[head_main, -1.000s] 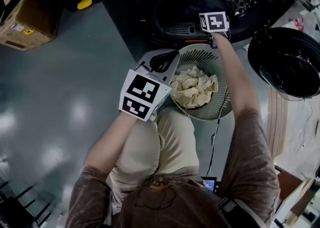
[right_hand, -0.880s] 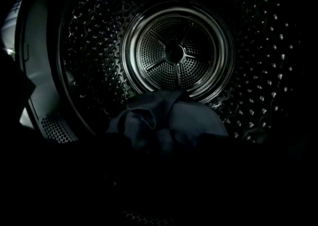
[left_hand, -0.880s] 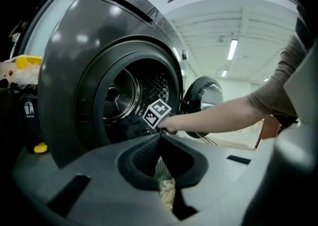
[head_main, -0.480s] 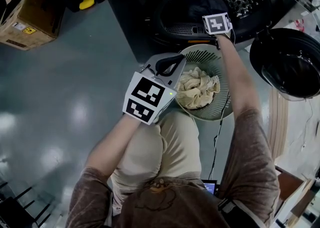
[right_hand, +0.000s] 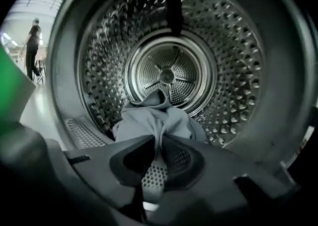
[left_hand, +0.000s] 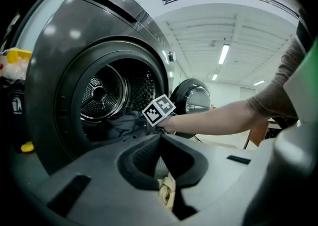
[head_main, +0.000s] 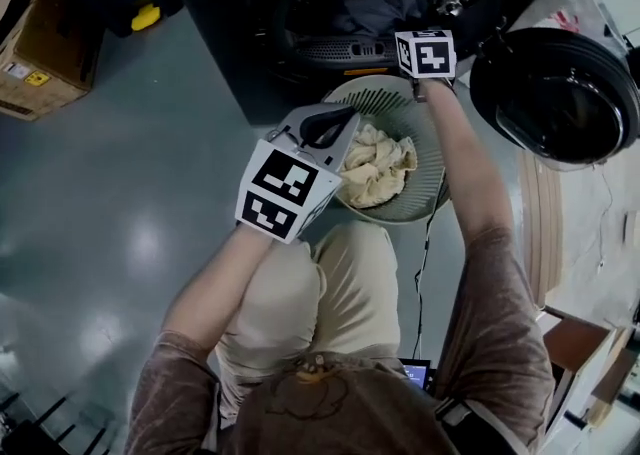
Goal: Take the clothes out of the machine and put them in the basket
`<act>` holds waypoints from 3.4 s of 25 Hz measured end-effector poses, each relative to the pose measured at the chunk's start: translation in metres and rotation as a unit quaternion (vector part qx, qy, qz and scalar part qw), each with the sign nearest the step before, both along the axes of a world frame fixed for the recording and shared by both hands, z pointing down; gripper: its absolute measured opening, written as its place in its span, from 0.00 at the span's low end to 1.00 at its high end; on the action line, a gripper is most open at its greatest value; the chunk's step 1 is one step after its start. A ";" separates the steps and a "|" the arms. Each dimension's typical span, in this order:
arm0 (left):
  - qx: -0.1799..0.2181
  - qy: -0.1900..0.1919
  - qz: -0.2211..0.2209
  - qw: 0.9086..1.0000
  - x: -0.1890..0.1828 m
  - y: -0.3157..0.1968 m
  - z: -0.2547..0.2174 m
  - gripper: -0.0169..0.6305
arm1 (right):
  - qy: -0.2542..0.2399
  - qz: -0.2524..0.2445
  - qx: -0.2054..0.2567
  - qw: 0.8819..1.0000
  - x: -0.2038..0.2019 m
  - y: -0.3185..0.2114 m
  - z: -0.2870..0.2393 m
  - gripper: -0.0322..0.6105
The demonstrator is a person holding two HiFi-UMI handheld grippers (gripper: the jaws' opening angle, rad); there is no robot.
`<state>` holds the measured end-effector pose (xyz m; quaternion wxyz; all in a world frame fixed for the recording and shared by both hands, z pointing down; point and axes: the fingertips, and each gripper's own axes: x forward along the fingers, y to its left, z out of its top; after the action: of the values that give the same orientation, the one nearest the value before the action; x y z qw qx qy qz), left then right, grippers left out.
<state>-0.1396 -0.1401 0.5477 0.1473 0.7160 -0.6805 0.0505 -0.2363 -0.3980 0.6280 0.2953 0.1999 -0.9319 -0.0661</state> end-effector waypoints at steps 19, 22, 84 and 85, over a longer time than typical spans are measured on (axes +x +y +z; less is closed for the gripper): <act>-0.008 -0.045 0.034 0.998 0.044 -0.025 0.004 0.04 | -0.120 -0.012 -0.068 0.990 0.138 0.084 -0.064 0.11; -0.008 -0.049 0.030 0.998 0.043 -0.026 0.004 0.04 | -0.129 -0.006 -0.079 0.988 0.163 0.093 -0.064 0.11; -0.002 0.008 -0.007 1.000 -0.006 0.014 -0.001 0.04 | -0.012 0.012 -0.095 0.995 -0.007 0.029 0.033 0.85; -0.002 0.010 -0.006 1.000 -0.006 0.014 0.000 0.04 | -0.015 0.010 -0.093 0.996 -0.008 0.029 0.034 0.85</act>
<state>-0.1458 -0.1262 0.5475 0.1553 0.7119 -0.6835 0.0439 -0.2440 -0.3688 0.6616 0.2996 0.1821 -0.9361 0.0266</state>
